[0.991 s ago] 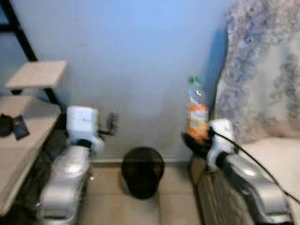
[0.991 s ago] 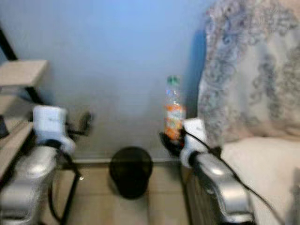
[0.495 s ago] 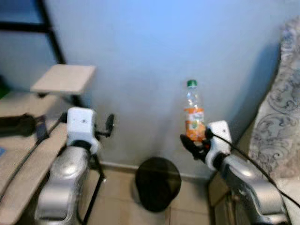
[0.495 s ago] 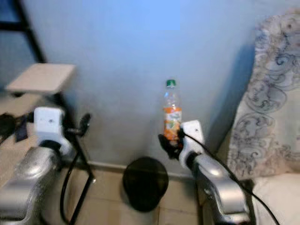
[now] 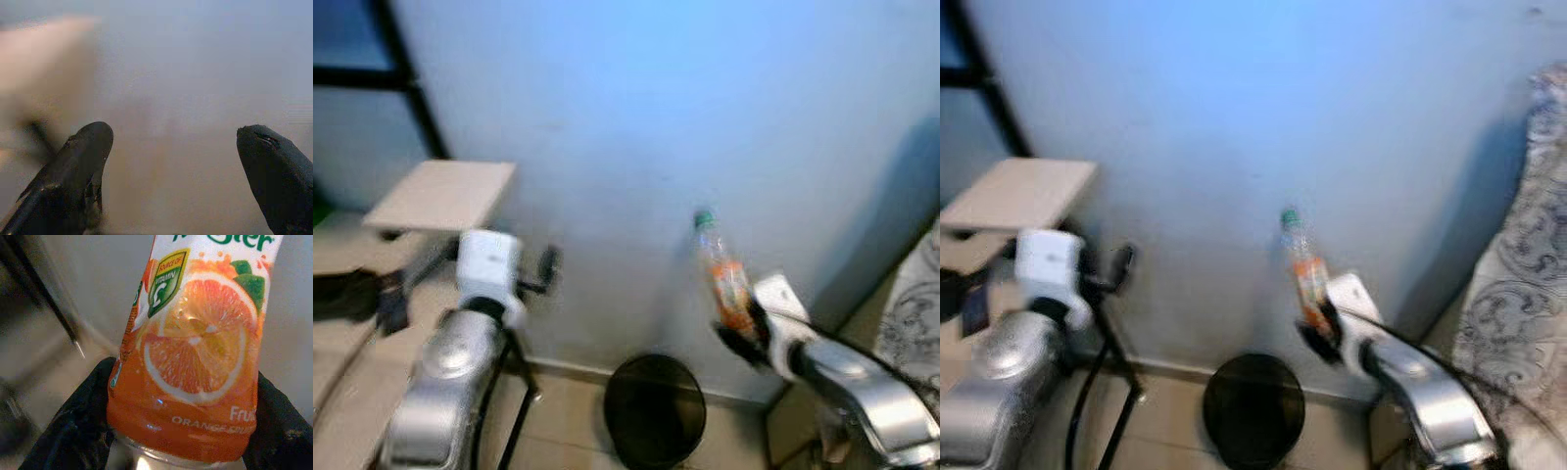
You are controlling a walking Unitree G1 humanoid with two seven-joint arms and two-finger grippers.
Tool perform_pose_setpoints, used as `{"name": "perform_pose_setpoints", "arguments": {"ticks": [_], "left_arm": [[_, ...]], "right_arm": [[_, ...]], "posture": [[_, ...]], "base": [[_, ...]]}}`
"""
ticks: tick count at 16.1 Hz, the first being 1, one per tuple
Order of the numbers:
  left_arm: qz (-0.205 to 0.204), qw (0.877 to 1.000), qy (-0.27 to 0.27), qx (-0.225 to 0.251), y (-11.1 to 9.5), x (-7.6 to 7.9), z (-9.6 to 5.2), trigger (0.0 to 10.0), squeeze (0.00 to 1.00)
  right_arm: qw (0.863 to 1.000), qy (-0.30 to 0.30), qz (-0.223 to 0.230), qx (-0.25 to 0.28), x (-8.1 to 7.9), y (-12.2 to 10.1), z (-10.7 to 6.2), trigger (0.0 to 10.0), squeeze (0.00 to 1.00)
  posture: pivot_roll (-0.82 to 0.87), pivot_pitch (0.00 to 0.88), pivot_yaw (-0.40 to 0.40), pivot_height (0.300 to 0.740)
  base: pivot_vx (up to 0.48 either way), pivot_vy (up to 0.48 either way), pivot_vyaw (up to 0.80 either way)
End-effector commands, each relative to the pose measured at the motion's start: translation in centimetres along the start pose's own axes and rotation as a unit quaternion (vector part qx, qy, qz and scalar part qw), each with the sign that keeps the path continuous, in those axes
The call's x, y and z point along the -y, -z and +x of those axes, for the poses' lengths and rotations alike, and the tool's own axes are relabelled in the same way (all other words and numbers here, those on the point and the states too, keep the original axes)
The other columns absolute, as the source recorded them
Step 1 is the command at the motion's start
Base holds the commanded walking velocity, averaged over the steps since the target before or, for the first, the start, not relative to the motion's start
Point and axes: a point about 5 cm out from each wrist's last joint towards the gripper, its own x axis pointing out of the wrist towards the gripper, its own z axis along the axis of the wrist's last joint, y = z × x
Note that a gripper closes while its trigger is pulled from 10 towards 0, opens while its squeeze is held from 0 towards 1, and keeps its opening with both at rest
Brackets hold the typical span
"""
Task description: Clean up the room
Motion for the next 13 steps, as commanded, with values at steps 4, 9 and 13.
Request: {"name": "perform_pose_setpoints", "arguments": {"ticks": [4,9,13], "left_arm": [[0.058,0.987,0.135,-0.063,2.3,1.9,-1.2,10.0,0.00],[0.051,0.971,0.216,-0.093,3.2,2.4,-2.2,10.0,0.00],[0.082,0.957,0.262,-0.097,4.1,2.9,-2.2,10.0,0.00]], "right_arm": [[0.998,-0.013,-0.056,-0.039,0.0,-0.2,1.5,10.0,0.00],[0.983,-0.074,-0.137,-0.099,-1.3,1.0,3.8,10.0,0.00],[0.969,-0.082,-0.197,-0.124,-2.6,1.6,7.0,10.0,0.00]], "posture": [[0.10,0.000,-0.011,0.740],[0.11,0.000,-0.055,0.740],[0.11,0.000,-0.062,0.740]], "base": [[0.000,0.000,0.00],[0.000,0.000,0.00],[0.000,0.000,0.00]]}}
